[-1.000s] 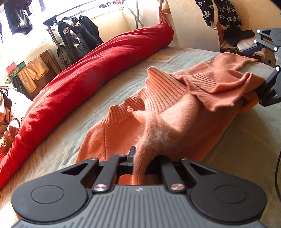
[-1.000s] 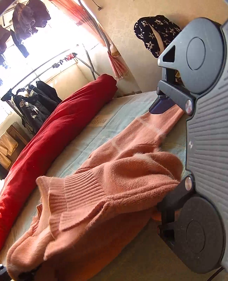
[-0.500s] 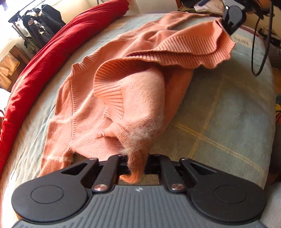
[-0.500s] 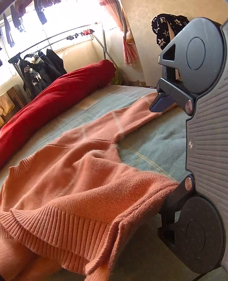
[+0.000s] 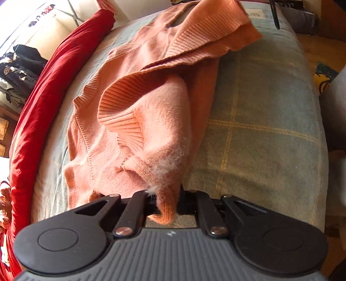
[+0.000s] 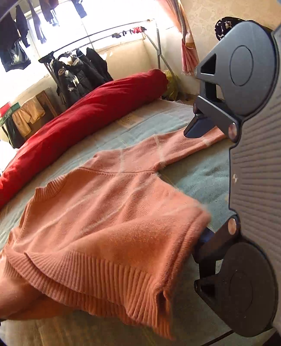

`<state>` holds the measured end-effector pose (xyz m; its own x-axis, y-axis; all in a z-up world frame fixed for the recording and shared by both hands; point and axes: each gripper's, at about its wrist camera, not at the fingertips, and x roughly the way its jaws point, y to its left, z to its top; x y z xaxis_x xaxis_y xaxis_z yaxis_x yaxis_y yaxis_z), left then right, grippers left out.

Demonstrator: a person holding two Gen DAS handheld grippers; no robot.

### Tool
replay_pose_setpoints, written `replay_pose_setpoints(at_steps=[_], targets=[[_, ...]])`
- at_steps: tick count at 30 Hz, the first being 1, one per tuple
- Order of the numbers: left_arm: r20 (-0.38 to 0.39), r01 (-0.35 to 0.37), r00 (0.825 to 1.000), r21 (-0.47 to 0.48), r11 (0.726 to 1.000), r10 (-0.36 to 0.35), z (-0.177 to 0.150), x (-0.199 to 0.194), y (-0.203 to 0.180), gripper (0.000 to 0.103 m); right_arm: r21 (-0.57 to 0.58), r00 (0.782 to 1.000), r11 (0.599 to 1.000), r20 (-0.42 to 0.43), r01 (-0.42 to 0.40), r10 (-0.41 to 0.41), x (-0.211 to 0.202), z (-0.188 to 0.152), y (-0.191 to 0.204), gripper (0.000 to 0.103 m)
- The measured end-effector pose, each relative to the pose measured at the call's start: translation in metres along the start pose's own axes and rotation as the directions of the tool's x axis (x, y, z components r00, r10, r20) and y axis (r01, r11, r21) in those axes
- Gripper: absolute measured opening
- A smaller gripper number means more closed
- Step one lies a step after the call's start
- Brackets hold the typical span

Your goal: Fold clothes

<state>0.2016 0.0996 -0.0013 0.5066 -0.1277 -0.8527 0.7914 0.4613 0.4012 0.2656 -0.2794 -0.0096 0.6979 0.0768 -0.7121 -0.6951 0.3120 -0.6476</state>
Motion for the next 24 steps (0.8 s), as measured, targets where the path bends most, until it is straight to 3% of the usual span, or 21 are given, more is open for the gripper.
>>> replay_pose_setpoints(at_steps=[4, 5, 7, 10, 14, 18, 20, 22, 24], targets=[[-0.028, 0.000, 1.000, 0.098, 0.995, 0.002, -0.009, 0.020, -0.021, 0.010, -0.060, 0.991, 0.992, -0.075, -0.113, 0.108, 0.011, -0.017, 0.018, 0.087], [-0.045, 0.009, 0.999, 0.098, 0.995, -0.005, -0.010, 0.023, -0.024, 0.017, -0.046, 0.987, 0.990, -0.105, -0.131, 0.126, 0.016, -0.019, 0.020, 0.087], [-0.070, 0.026, 0.997, 0.083, 0.996, -0.020, -0.013, 0.024, -0.031, 0.018, 0.026, 0.975, 0.986, -0.145, -0.164, 0.166, 0.023, -0.022, 0.017, 0.087], [-0.062, 0.039, 0.997, -0.016, 0.999, -0.040, -0.009, 0.015, -0.024, 0.023, 0.155, 0.965, 0.969, -0.151, -0.193, 0.216, 0.026, -0.022, 0.005, 0.087], [-0.023, 0.053, 0.998, -0.189, 0.981, -0.059, 0.003, 0.003, -0.003, 0.026, 0.204, 0.975, 0.964, -0.106, -0.169, 0.194, 0.025, -0.007, -0.007, 0.087], [0.018, 0.072, 0.997, -0.355, 0.932, -0.070, 0.015, -0.009, 0.019, 0.030, 0.209, 0.980, 0.958, 0.002, -0.194, 0.198, 0.018, 0.019, -0.014, 0.091], [0.039, 0.083, 0.997, -0.434, 0.897, -0.073, 0.021, -0.014, 0.029, 0.039, 0.199, 0.973, 0.953, 0.050, -0.229, 0.223, 0.012, 0.030, -0.015, 0.091], [0.057, 0.090, 0.996, -0.505, 0.858, -0.071, 0.025, -0.012, 0.040, 0.044, 0.201, 0.960, 0.940, 0.098, -0.277, 0.262, 0.006, 0.042, -0.016, 0.092], [0.046, 0.091, 0.996, -0.608, 0.789, -0.080, 0.020, 0.002, 0.052, 0.044, 0.211, 0.951, 0.929, 0.130, -0.304, 0.281, 0.006, 0.053, -0.014, 0.092]])
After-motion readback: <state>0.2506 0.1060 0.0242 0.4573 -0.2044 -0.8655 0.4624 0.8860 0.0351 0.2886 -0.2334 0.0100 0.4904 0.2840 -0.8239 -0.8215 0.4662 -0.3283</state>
